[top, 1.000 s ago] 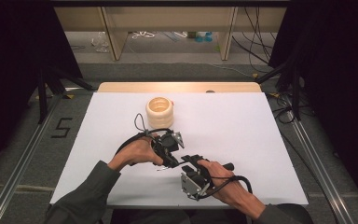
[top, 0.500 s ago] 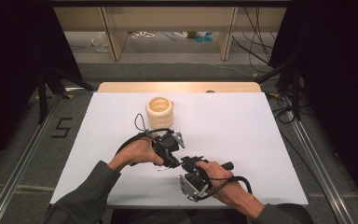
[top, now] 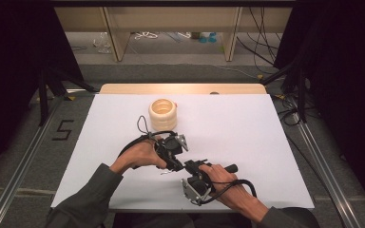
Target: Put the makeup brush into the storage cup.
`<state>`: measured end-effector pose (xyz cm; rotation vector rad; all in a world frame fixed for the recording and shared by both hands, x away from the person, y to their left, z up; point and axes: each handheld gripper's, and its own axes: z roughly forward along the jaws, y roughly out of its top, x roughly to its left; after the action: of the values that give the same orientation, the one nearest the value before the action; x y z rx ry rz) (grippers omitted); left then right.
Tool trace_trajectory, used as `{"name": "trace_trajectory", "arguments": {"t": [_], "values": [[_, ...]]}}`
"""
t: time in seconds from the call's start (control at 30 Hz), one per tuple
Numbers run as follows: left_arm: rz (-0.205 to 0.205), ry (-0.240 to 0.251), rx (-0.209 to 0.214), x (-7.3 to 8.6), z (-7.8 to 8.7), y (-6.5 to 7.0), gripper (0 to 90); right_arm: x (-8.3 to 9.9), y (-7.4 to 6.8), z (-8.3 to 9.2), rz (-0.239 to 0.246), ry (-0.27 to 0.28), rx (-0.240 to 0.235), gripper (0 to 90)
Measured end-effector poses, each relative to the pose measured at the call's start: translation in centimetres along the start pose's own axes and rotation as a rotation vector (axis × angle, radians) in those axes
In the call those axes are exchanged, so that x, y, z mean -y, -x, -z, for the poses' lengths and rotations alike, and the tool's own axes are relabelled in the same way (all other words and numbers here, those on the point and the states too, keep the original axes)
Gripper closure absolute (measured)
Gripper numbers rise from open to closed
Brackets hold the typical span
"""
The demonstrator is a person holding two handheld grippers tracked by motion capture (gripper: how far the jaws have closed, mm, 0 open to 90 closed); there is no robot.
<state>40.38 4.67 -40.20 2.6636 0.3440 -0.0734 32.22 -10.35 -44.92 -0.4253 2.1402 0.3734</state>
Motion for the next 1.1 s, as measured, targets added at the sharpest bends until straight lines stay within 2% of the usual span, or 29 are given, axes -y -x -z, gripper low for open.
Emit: {"name": "trace_trajectory", "arguments": {"t": [0.13,0.17,0.23,0.3,0.37,0.4,0.43,0.47,0.6,0.63,0.67,0.73,0.77,0.8,0.83,0.87,0.93,0.97,1.0,1.03,1.1], "values": [[-0.001,-0.001,0.000,0.0,0.0,0.0,85.1,0.0,0.0,-0.1,-0.002,0.010,-0.006,80.5],[-0.035,-0.029,-0.001,0.0,0.2,-0.2,85.1,0.0,0.0,-0.1,0.000,0.008,-0.006,81.3],[-0.034,-0.027,-0.001,0.0,0.2,-0.2,85.1,0.0,-0.1,-0.1,-0.008,0.000,-0.011,82.2],[0.008,0.009,0.001,0.0,0.0,0.1,85.1,0.0,-0.1,-0.1,0.003,0.004,-0.015,83.4],[0.002,0.004,0.001,0.0,0.0,0.0,85.1,-0.1,-0.1,-0.1,0.035,-0.006,-0.013,84.8],[0.000,0.003,0.000,0.0,0.0,0.0,85.1,-0.1,-0.3,0.0,0.010,-0.025,-0.015,85.2],[-0.001,0.003,0.002,0.0,0.0,0.0,85.0,-0.1,-0.3,0.0,0.030,-0.019,-0.013,85.4],[-0.001,0.004,0.002,0.0,0.0,0.1,85.0,-0.1,-0.4,0.0,0.015,-0.024,-0.015,85.5],[-0.003,0.008,0.005,0.0,0.2,-0.1,84.7,-0.1,-0.2,0.0,0.026,-0.019,-0.015,85.6],[0.020,0.029,0.008,0.0,0.1,-0.1,84.2,0.0,-0.1,0.0,0.032,-0.018,-0.017,85.6],[0.021,0.025,0.009,0.0,0.2,-0.2,84.0,0.0,0.0,0.0,0.033,-0.009,-0.018,85.6],[0.038,0.049,0.004,0.1,0.4,-0.4,80.3,0.2,0.0,0.1,0.002,-0.019,-0.028,85.7],[0.029,0.048,0.000,0.2,0.6,-0.5,77.1,0.3,0.1,0.1,0.009,-0.026,-0.029,85.7],[0.045,0.072,-0.003,0.2,0.8,-0.5,77.1,0.4,0.1,0.1,0.002,-0.022,-0.028,85.7],[0.072,0.109,-0.004,0.3,1.0,-0.7,72.3,0.6,0.1,0.1,-0.007,-0.020,-0.034,85.6],[0.085,0.120,-0.002,0.4,1.1,-0.7,71.4,0.8,0.2,0.1,-0.003,-0.022,-0.036,85.7],[0.083,0.129,-0.024,0.6,1.5,-1.0,66.7,1.0,0.3,0.0,-0.022,0.008,-0.017,85.7],[0.103,0.152,-0.023,0.7,1.5,-1.1,63.9,1.2,0.4,0.2,-0.014,-0.008,-0.034,85.6],[0.088,0.139,-0.030,0.8,1.7,-1.3,62.6,1.4,0.5,0.2,-0.013,0.002,-0.035,85.7],[0.088,0.146,-0.037,1.0,1.8,-1.4,60.7,1.5,0.6,0.3,-0.018,0.000,-0.033,85.6],[0.129,0.181,-0.045,1.2,1.8,-1.5,56.4,1.8,0.9,0.4,-0.021,0.013,-0.037,85.6]]}}
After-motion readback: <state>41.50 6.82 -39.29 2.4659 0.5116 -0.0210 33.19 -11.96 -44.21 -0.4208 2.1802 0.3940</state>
